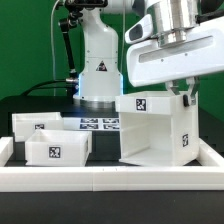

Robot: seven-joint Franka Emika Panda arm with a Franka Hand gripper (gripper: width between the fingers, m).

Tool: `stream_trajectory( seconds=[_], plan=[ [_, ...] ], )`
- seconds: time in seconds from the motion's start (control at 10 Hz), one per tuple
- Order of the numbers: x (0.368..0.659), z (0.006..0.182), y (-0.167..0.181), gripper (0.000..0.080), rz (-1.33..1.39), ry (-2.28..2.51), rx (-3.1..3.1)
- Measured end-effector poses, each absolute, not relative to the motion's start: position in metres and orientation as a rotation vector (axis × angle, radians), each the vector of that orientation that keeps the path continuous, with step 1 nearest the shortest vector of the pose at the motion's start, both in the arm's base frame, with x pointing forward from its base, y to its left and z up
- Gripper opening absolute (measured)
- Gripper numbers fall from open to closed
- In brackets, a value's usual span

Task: Assemble drawer

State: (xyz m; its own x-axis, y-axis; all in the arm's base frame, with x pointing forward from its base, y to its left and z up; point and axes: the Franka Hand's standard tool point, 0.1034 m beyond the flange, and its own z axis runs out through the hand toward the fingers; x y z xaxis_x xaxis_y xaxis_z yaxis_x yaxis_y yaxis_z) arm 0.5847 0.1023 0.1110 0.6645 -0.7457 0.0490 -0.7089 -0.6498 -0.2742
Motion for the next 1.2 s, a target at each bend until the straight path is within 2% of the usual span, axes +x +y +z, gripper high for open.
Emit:
stream_trajectory(
  seconds=[0.7, 1.2],
  plan=[
    [0.594, 0.11, 0.098, 0.0044, -0.121, 1.757, -2.215],
    [0.596, 0.112, 0.099, 0.0045, -0.082, 1.905, -2.052]
  ],
)
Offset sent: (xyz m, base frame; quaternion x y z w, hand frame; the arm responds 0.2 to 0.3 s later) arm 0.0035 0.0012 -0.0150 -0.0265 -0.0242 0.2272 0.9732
